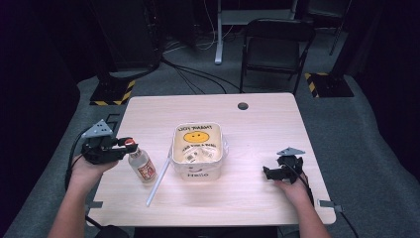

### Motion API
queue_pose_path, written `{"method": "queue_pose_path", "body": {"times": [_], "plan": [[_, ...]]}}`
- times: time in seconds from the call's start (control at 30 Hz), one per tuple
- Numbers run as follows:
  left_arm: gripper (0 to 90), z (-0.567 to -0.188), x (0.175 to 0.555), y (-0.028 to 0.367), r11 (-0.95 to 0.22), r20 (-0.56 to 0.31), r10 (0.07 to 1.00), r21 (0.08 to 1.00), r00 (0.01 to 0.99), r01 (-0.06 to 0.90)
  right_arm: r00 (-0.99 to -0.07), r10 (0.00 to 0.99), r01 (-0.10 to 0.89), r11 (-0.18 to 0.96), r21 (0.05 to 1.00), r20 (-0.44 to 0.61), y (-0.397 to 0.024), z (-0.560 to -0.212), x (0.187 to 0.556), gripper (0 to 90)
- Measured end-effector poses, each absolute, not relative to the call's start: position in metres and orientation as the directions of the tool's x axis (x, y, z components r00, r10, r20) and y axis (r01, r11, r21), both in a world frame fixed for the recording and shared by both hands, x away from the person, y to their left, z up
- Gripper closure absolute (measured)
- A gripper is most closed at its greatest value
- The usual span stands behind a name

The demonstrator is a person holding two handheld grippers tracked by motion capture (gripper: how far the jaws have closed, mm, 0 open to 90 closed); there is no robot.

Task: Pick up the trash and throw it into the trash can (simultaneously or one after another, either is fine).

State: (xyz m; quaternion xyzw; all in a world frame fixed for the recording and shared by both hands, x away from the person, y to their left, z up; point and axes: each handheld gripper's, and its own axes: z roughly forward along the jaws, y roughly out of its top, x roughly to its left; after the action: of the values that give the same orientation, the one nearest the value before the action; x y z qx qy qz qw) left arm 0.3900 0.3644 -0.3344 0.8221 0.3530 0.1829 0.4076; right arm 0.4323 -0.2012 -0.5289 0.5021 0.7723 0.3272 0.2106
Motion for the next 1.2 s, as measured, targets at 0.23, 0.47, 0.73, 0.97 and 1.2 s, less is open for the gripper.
{"method": "queue_pose_path", "body": {"times": [0.23, 0.47, 0.73, 0.97, 1.2], "plan": [[62.5, -0.32, 0.39, 0.361, -0.437, 0.038, 0.724, 0.797, 0.689, 0.416, -0.406, 0.914, 0.638, 0.281, 0.717, 0.003, -0.201, -0.529, 0.432, 0.0], [62.5, -0.308, 0.39, 0.362, -0.446, 0.052, 0.724, 0.796, 0.688, 0.409, -0.41, 0.912, 0.637, 0.285, 0.716, 0.002, -0.201, -0.529, 0.432, 0.0], [62.6, -0.295, 0.39, 0.363, -0.434, 0.04, 0.72, 0.805, 0.693, 0.405, -0.406, 0.914, 0.638, 0.281, 0.717, 0.004, -0.201, -0.529, 0.432, 0.0], [62.5, -0.284, 0.391, 0.361, -0.449, 0.059, 0.717, 0.801, 0.694, 0.396, -0.407, 0.914, 0.638, 0.281, 0.717, 0.003, -0.201, -0.529, 0.432, 0.0], [62.6, -0.268, 0.392, 0.357, -0.451, 0.064, 0.713, 0.804, 0.698, 0.388, -0.406, 0.914, 0.638, 0.28, 0.717, 0.004, -0.201, -0.529, 0.432, 0.0]]}}
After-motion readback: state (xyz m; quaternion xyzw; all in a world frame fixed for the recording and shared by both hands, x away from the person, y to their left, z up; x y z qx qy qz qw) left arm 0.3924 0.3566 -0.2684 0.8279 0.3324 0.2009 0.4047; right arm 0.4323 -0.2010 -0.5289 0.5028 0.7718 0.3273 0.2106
